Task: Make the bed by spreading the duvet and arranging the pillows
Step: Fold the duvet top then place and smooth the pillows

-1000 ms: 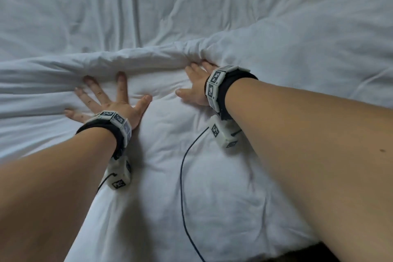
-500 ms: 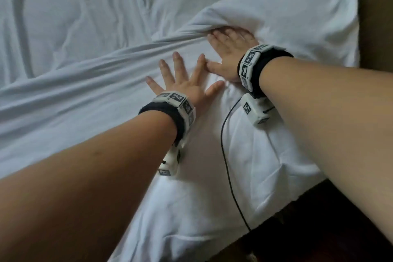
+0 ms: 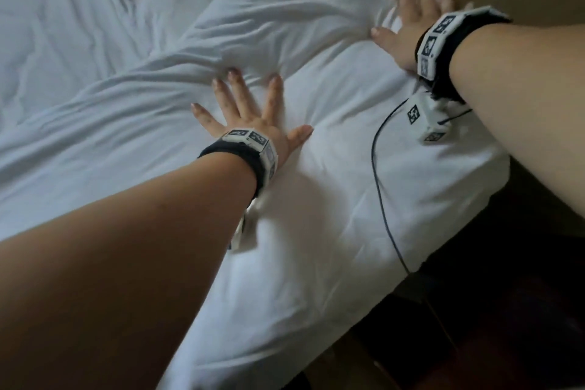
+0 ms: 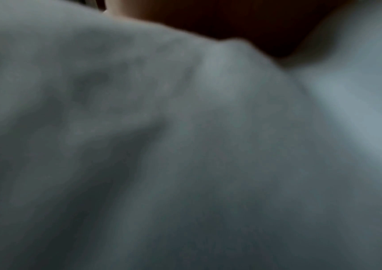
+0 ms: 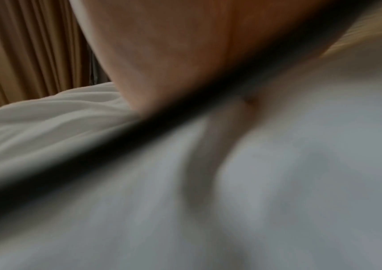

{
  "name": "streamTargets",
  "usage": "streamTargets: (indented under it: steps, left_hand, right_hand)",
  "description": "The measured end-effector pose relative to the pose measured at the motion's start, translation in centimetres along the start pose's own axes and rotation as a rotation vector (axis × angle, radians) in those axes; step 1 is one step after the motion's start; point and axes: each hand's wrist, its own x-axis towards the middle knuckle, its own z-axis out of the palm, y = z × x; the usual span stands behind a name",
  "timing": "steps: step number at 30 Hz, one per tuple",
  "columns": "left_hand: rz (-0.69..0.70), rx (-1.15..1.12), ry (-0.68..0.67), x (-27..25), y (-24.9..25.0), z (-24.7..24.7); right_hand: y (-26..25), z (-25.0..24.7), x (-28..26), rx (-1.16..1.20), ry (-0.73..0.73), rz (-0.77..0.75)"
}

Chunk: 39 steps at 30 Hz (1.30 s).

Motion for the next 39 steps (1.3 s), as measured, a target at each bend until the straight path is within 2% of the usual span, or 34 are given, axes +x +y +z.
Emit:
streamTargets:
  steps: [3, 7, 11, 16, 19, 21, 23, 25, 29, 30, 32, 33, 35, 39]
  left_hand:
    - [0.025, -0.046, 0.021, -1.3, 0.5, 0.3]
    - [0.197, -0.075, 0.013, -6.2, 1.6, 3.0]
    - [0.255, 0.001, -0.013, -9.8, 1.7, 7.1]
    - [0.303, 0.075, 0.021, -12.8, 0.9, 10.8]
    - [0.392, 0.046, 0.020, -15.7, -0.8, 12.5]
    - [0.443, 0.011, 0.058, -18.0, -3.0, 13.2]
    - [0.397, -0.029, 0.129, -20.1, -6.6, 13.7]
    - [0.256, -0.087, 0.221, -22.6, -11.4, 13.9]
    - [0.005, -0.199, 0.390, -27.8, -21.2, 14.8]
    - [-0.072, -0.210, 0.405, -28.9, -23.4, 15.2]
    - [-0.233, -0.313, 0.346, -30.8, -27.2, 16.6]
    - [-0.283, -0.362, 0.295, -31.7, -28.5, 17.8]
    - [-0.279, -0.363, 0.209, -33.4, -29.5, 20.9]
    - [-0.233, -0.270, 0.202, -34.8, -27.5, 24.9]
  right_hand:
    - [-0.3, 0.8, -3.4, 0.026, 0.045, 0.006]
    - [0.4, 4.2, -8.1, 0.081, 0.033, -0.027]
    - [3.1, 9.4, -12.3, 0.124, 0.000, 0.072]
    - [5.2, 14.8, -17.7, 0.147, -0.065, 0.171]
    - [5.2, 16.0, -20.6, 0.104, -0.084, 0.267]
    - [3.4, 15.7, -22.7, 0.116, -0.022, 0.290]
    - [-0.3, 15.1, -25.3, 0.157, 0.086, 0.159]
    - [-6.3, 15.2, -28.8, 0.173, 0.142, -0.066]
    - [-20.2, 18.3, -38.6, 0.120, 0.094, -0.492]
    - [-23.1, 19.4, -41.1, 0.105, 0.084, -0.561]
    - [-27.0, 21.7, -44.7, 0.080, 0.085, -0.620]
    - [-27.8, 22.8, -45.7, 0.062, 0.086, -0.625]
    - [-27.2, 24.7, -46.0, -0.009, 0.093, -0.623]
    - [-22.7, 26.1, -44.1, -0.165, 0.078, -0.654]
